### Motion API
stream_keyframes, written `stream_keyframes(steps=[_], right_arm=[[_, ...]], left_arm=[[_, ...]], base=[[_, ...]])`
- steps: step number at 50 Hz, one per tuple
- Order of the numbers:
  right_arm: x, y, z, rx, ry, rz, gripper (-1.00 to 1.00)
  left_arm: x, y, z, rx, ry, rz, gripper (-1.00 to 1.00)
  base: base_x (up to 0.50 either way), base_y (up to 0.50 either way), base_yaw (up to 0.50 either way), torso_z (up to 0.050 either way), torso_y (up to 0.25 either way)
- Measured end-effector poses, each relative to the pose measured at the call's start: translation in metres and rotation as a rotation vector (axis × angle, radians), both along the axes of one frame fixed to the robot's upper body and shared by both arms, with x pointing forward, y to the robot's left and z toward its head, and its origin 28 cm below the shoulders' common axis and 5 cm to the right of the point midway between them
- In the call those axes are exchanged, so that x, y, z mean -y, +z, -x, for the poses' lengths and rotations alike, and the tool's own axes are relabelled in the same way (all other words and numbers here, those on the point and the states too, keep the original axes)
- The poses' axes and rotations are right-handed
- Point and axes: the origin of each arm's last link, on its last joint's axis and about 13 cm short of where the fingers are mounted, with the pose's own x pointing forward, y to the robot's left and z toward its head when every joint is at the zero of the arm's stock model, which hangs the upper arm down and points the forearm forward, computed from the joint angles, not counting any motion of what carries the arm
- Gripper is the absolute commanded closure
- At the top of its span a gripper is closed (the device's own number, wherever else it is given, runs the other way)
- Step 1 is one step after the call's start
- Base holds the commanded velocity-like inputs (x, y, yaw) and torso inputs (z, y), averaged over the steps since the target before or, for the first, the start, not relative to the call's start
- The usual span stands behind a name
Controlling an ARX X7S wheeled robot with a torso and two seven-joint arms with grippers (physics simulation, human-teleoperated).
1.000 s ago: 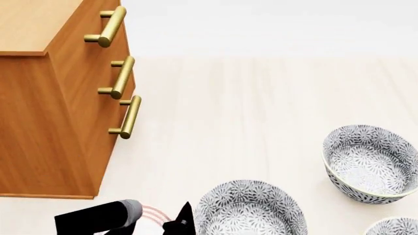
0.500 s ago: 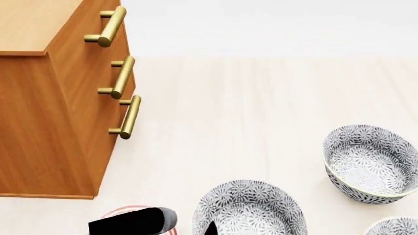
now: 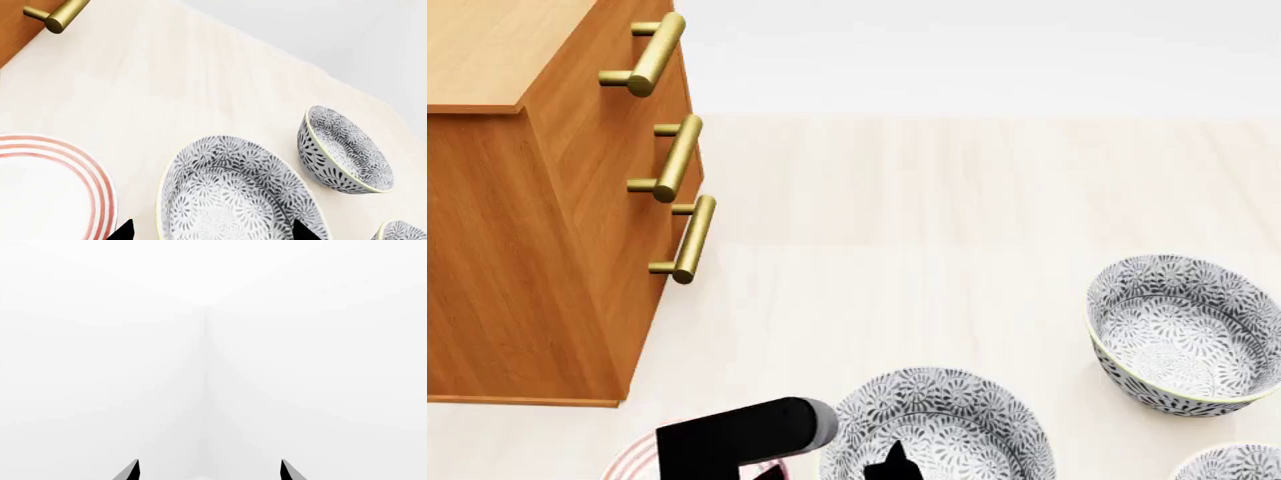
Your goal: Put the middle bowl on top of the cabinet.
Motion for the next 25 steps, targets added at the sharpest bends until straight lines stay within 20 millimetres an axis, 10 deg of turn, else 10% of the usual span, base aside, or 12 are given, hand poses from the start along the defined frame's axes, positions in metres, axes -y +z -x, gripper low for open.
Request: stream_keyframes(steps=[25], right_arm=[[0.001,0.001,0.005,0.009,0.001,0.004,-1.0]], left_arm=[[0.002,-0.016,-0.023,-0.034,0.017,-0.014,-1.0]], base=[[0.0,0.0,0.0,0.0,0.0]])
